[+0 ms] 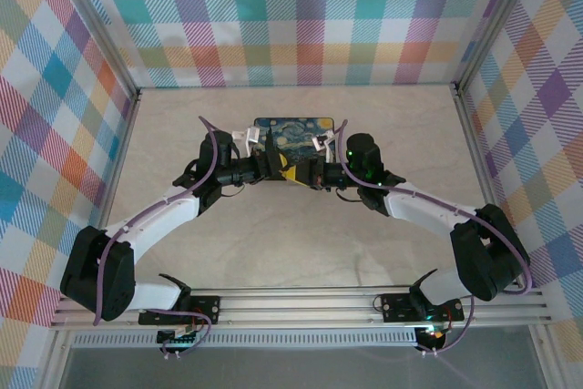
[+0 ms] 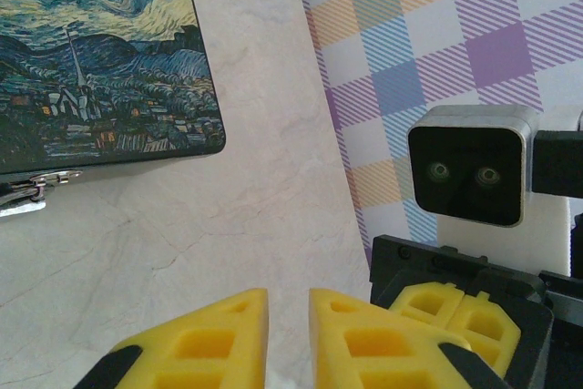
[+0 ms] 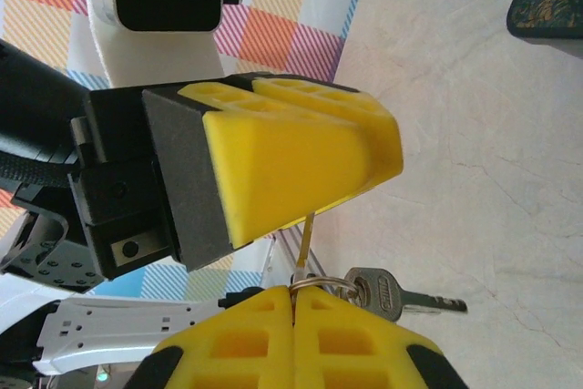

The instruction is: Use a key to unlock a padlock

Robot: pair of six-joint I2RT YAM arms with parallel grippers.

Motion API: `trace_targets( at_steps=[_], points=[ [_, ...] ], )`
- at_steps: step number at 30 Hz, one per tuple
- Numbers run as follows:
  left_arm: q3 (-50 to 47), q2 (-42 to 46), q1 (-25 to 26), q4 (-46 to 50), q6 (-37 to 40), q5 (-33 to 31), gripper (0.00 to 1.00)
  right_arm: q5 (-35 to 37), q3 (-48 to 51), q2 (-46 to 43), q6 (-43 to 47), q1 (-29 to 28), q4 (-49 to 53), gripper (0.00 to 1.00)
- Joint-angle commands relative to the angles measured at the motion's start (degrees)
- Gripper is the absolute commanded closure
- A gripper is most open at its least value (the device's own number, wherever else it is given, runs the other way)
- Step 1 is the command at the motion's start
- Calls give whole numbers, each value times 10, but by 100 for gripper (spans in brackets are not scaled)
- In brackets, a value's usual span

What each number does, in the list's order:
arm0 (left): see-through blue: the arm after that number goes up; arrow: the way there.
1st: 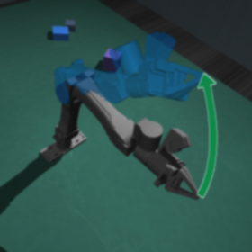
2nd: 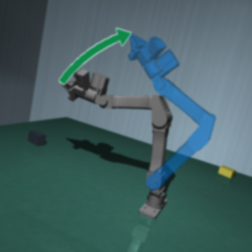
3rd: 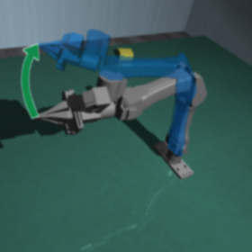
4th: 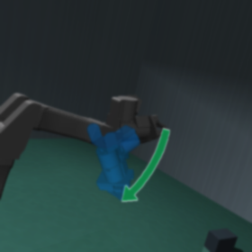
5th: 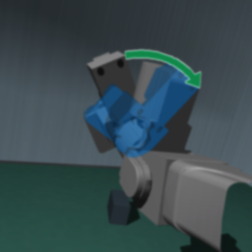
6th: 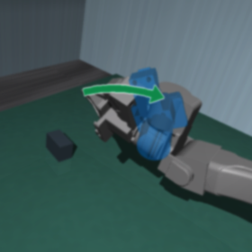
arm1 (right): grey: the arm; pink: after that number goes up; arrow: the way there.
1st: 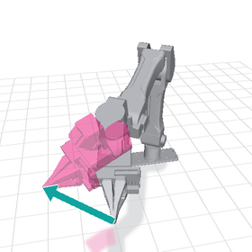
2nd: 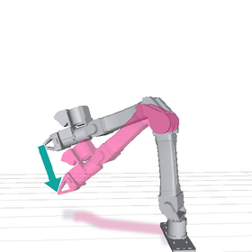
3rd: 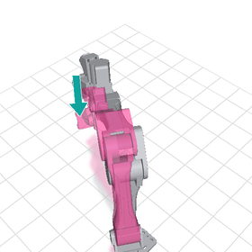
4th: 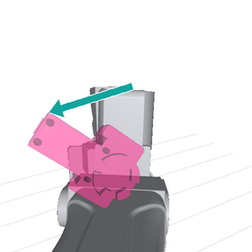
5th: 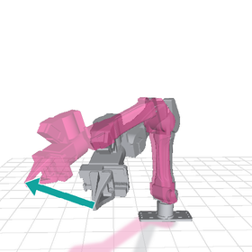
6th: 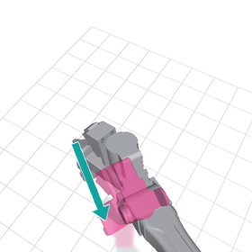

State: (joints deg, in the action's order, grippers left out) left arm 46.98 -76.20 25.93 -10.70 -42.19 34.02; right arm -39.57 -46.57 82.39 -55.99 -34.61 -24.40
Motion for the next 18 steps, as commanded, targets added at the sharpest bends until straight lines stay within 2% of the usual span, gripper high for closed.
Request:
trace_targets(
  at_steps=[1,11,18],
  points=[
    [3,4,-7,-17,3,19,83,17,-7,5,23,-3,-36,98],
    [-1,26,-7,-8,-13,24,89,25,-1,33,10,-3,-96,98],
    [0,27,-8,-5,-19,26,99,27,1,52,-10,-3,-145,98]
  ],
)
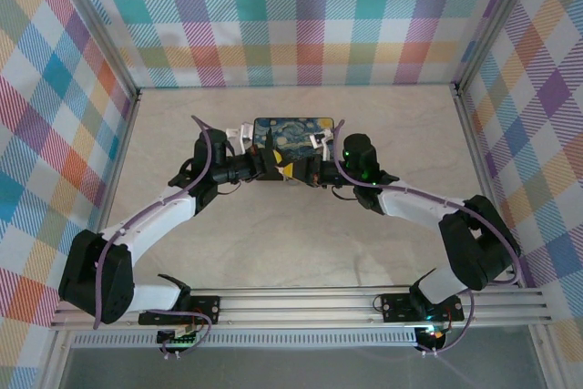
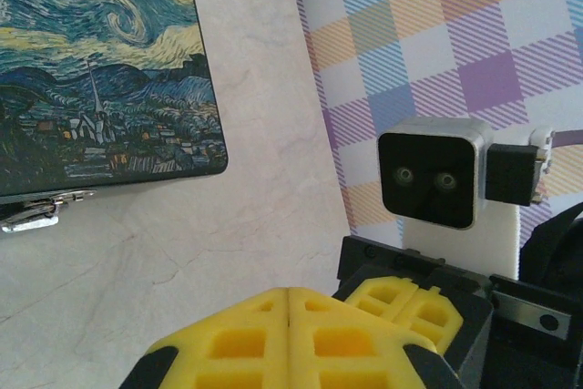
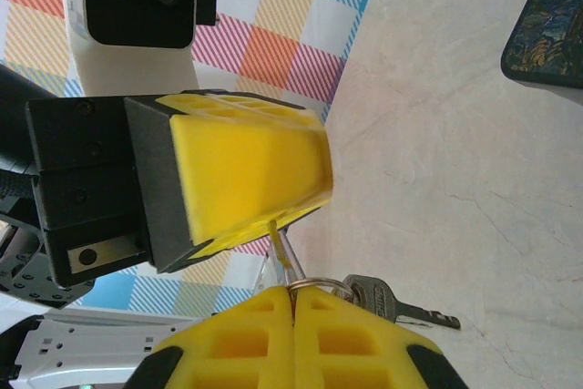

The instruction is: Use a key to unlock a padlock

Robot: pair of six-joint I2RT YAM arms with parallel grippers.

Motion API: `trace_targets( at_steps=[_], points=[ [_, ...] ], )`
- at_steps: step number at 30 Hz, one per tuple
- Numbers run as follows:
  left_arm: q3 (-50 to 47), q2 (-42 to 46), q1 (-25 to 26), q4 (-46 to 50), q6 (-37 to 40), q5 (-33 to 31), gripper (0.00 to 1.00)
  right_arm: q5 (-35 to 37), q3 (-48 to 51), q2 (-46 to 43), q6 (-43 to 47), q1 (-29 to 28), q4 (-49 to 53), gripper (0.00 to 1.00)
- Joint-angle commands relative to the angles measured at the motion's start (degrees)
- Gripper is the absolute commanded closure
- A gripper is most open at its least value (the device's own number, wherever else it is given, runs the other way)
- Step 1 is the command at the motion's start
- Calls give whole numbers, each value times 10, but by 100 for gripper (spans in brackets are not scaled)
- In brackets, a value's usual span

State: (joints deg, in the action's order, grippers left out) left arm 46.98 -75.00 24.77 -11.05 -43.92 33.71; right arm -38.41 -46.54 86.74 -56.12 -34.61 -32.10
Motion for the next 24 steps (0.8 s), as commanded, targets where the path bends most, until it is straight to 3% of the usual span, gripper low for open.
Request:
trace_targets(
  at_steps=[1,5,12,24],
  points=[
    [0,15,4,0,-3,29,100,15,0,11,-11,-3,-73,98],
    [-1,20,3,-2,-13,21,100,17,-1,23,-29,-3,-108,97],
    [-15,22,2,-38,-56,8,100,12,0,46,-55,-4,-157,82],
    [-28,24,-3,-65,-75,8,100,3,-7,54,-68,-8,-171,82]
  ],
)
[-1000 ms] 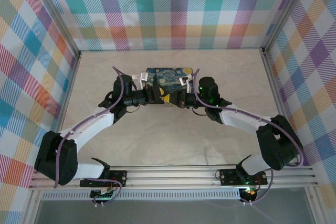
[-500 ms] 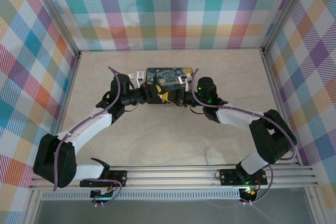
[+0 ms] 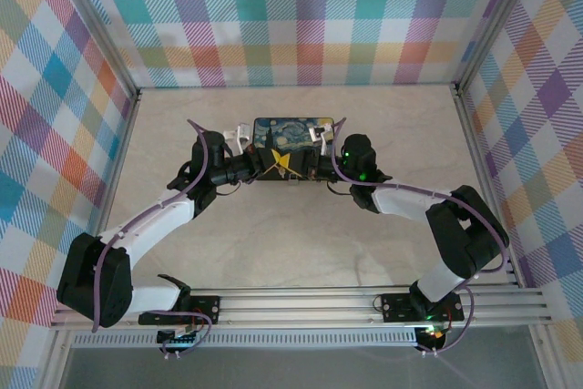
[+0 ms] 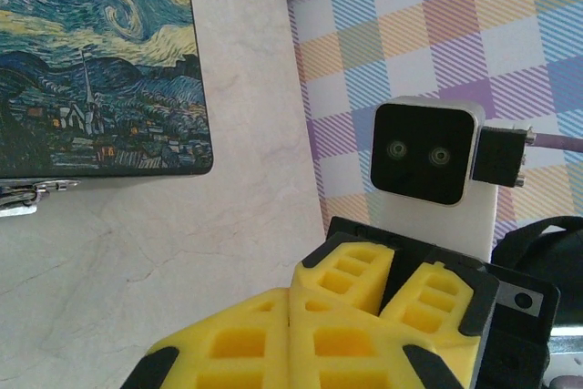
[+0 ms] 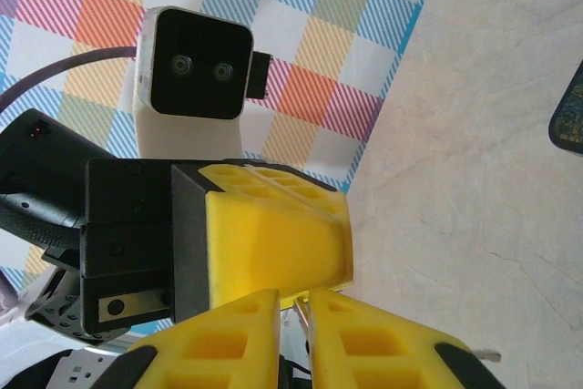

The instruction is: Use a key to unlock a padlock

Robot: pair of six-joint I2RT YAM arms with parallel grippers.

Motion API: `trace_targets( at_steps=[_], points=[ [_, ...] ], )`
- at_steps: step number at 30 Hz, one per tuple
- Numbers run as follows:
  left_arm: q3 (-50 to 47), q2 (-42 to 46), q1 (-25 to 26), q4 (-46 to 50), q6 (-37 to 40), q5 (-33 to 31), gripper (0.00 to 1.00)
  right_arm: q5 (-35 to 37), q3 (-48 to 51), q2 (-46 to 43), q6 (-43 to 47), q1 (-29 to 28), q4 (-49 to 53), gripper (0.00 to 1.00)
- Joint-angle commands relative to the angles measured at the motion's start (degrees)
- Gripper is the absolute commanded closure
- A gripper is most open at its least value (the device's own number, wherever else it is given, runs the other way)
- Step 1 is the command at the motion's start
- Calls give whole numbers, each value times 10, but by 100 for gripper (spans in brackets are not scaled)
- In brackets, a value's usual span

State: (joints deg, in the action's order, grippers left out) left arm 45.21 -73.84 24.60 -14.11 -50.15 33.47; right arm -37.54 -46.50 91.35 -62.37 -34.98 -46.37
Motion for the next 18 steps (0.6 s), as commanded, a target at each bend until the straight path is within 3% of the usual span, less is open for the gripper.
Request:
trace_targets(
  at_steps=[1,8,18],
  points=[
    [-11,13,-3,-35,-13,11,100,-3,-6,4,0,-4,-20,80],
    [-8,24,-11,-27,-10,14,100,7,9,-20,37,5,43,69],
    [-6,19,-16,-36,-13,18,100,-34,3,-16,29,-1,19,70]
  ],
)
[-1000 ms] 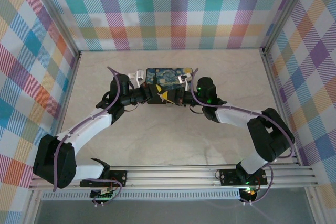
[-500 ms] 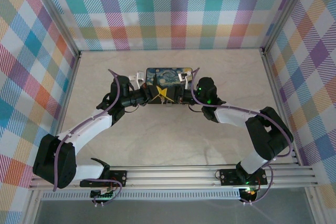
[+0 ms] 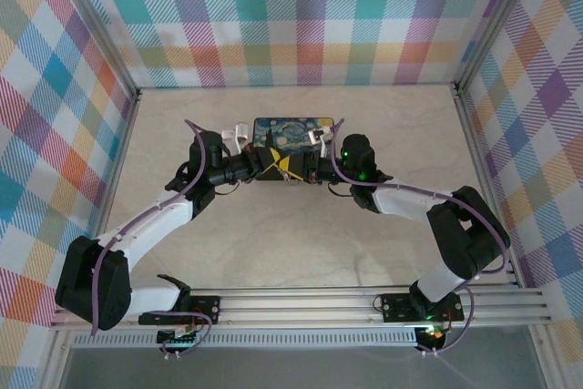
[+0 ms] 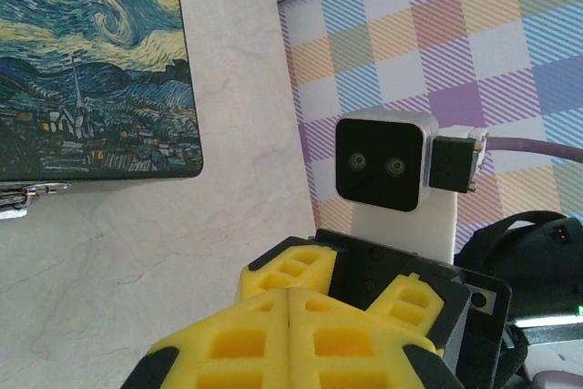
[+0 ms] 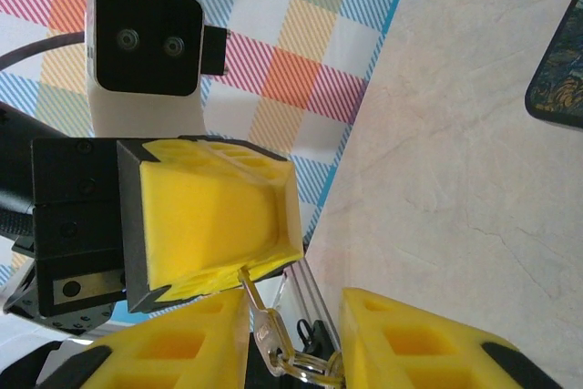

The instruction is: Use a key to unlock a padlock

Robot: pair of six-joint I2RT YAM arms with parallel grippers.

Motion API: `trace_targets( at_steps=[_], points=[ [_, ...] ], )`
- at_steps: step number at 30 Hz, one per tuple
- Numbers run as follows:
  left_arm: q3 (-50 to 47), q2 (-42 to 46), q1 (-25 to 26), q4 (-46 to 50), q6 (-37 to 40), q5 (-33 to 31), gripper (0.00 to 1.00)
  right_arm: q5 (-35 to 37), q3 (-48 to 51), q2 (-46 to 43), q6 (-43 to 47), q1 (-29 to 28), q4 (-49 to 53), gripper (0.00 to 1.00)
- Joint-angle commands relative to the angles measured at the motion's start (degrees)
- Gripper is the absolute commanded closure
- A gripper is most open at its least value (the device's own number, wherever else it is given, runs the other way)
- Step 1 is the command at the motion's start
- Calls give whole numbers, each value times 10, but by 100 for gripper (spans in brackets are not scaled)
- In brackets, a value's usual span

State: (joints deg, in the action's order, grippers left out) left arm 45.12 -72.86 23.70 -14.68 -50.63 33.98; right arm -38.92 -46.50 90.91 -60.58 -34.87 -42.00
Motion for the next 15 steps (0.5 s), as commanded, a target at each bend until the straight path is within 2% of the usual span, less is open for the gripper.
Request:
trace_targets(
  at_steps=[1,8,15],
  points=[
    [-4,10,-8,-32,-9,13,100,-22,3,-11,8,-3,-32,71],
    [-6,8,-12,-36,-9,17,100,-34,12,7,-28,-3,-98,77],
    [-14,9,-15,-51,-16,16,100,-49,6,14,-40,-4,-108,79]
  ],
)
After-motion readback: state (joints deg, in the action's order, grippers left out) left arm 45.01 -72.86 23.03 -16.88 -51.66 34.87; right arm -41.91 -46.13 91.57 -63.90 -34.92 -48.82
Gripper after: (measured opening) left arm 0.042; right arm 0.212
